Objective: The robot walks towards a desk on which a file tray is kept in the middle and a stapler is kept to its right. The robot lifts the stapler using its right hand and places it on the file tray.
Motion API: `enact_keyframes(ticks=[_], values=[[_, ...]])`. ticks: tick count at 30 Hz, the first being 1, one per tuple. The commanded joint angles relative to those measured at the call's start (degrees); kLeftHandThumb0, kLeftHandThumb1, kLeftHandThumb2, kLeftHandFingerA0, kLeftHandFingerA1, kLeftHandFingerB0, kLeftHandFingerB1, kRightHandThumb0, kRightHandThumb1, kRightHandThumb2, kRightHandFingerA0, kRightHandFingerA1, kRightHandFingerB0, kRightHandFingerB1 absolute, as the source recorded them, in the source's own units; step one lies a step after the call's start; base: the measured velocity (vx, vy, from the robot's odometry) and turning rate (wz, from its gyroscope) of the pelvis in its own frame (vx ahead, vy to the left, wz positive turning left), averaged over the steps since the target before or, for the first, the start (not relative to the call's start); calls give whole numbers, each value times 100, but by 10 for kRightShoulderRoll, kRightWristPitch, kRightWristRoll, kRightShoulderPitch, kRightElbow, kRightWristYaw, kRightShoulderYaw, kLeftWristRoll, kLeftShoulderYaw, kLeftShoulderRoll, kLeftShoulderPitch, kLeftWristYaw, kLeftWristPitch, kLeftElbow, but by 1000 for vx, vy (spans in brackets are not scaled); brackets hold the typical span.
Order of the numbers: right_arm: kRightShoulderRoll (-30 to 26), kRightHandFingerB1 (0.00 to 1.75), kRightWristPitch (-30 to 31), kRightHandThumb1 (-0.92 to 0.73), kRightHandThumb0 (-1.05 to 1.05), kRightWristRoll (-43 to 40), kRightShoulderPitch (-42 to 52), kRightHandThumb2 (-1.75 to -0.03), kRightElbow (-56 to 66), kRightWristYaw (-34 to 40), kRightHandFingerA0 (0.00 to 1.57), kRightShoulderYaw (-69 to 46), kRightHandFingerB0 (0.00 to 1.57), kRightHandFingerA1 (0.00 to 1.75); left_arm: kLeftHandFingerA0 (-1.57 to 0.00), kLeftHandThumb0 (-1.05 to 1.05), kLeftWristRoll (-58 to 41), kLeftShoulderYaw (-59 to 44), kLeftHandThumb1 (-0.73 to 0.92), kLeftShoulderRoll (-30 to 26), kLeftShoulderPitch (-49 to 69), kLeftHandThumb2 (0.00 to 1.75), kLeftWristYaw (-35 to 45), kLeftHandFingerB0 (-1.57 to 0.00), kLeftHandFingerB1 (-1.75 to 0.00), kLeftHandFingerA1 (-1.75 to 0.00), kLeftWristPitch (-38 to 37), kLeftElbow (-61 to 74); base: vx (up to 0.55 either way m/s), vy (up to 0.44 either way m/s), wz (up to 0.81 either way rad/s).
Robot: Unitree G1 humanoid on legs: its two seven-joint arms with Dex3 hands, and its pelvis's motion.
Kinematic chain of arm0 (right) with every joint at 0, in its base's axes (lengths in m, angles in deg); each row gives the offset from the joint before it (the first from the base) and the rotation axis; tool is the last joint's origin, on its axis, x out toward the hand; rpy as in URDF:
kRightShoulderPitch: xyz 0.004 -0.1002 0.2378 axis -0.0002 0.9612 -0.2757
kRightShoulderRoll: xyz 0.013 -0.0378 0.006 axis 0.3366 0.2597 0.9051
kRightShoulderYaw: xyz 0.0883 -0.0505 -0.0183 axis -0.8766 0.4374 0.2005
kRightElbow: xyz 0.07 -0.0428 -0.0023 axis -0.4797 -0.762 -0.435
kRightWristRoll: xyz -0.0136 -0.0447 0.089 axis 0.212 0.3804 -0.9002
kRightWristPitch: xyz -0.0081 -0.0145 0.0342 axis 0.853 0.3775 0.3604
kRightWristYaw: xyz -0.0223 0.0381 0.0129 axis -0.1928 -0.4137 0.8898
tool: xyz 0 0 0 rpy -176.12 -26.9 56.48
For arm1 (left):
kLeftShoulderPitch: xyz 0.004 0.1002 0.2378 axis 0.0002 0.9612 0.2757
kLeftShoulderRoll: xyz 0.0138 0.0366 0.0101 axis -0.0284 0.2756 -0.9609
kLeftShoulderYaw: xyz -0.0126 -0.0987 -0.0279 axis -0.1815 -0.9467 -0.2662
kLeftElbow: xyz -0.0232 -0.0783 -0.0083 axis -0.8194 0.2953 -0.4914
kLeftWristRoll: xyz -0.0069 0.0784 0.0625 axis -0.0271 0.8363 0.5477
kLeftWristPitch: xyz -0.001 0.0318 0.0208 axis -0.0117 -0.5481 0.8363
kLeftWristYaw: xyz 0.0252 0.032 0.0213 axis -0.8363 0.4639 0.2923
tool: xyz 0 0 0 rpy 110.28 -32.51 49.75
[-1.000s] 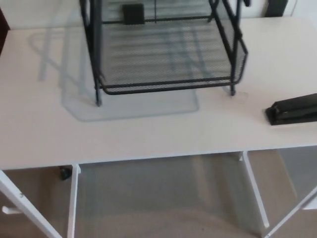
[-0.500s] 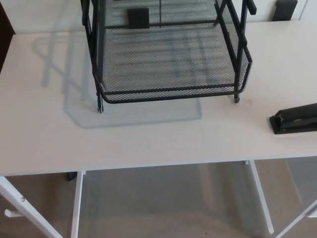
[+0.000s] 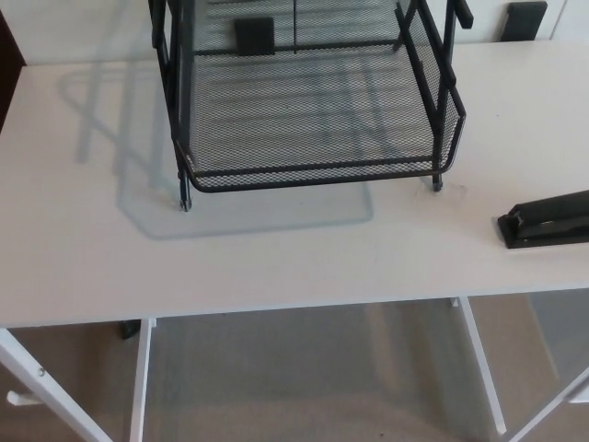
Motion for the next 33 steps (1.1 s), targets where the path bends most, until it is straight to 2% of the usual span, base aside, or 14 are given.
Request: enact_keyframes(ticks=[1,3,7,13,14,15,16,19,20,21,23,27,29,33], values=[[4,18,116,-53,-68,-305,-56,-78,132,-80,33,-273,2,94,-64,-53,-55,-41,55,-6,-12,56,11,-54,-44,-57,40,24,0,0,0],[-15,17,134,-46,-65,-322,-100,-85,156,-57,1,-310,0,46,-55,-61,-74,-60,44,-13,-25,86,13,-39,-53,-65,47,26,0,0,0],[-57,18,70,-64,-60,-284,-187,-56,67,-88,20,-316,0,92,-56,-57,-76,-67,60,-17,-31,57,15,-41,-43,-54,52,42,0,0,0],[-57,34,152,-39,-71,-293,-246,-83,169,-71,1,-348,4,39,-58,-65,-70,-70,62,-24,-45,59,19,-39,-40,-56,47,62,0,0,0],[-71,56,127,-55,-93,-252,-264,-63,173,-64,0,-318,0,89,-62,-66,-70,-71,64,-22,-44,59,17,-42,-40,-57,49,81,0,0,0],[-77,66,111,-43,-102,-226,-271,-90,194,-63,4,-302,1,85,-59,-65,-72,-75,61,-23,-48,59,17,-38,-40,-57,51,83,0,0,0],[-82,100,99,-52,-105,-209,-288,-57,203,-59,14,-293,0,142,-59,-64,-68,-76,61,-24,-58,59,10,-39,-40,-55,54,76,0,0,0],[-90,98,111,-37,-103,-181,-339,-103,231,-54,28,-271,0,130,-59,-69,-65,-78,58,-15,-54,61,9,-40,-44,-57,53,97,0,0,0],[-95,128,115,-49,-105,-173,-365,-64,225,-54,21,-262,19,161,-59,-67,-63,-76,64,-12,-50,59,15,-40,-42,-55,51,102,0,0,0],[-100,68,119,3,-62,-158,-402,-83,245,-62,10,-236,1,76,-58,-69,-61,-72,62,-7,-50,60,20,-39,-43,-55,50,103,0,0,0],[-106,70,124,-51,-96,-169,-432,-61,274,-111,0,-216,0,86,-58,-68,-56,-65,62,0,-45,59,25,-40,-42,-57,46,109,0,0,0],[-117,51,131,-48,-78,-127,-458,-56,337,-137,0,-143,0,60,-56,-68,-53,-60,63,7,-38,59,29,-40,-42,-57,49,118,0,0,0],[-120,4,84,-44,-81,-98,-468,-81,348,-183,0,-80,14,24,-56,-67,-56,-62,63,11,-33,59,29,-39,-42,-57,53,123,0,0,0],[-110,30,51,-38,-61,-46,-483,-80,347,-168,0,-6,2,25,-54,-64,-58,-65,65,12,-35,58,24,-36,-42,-56,57,115,0,0,0]])
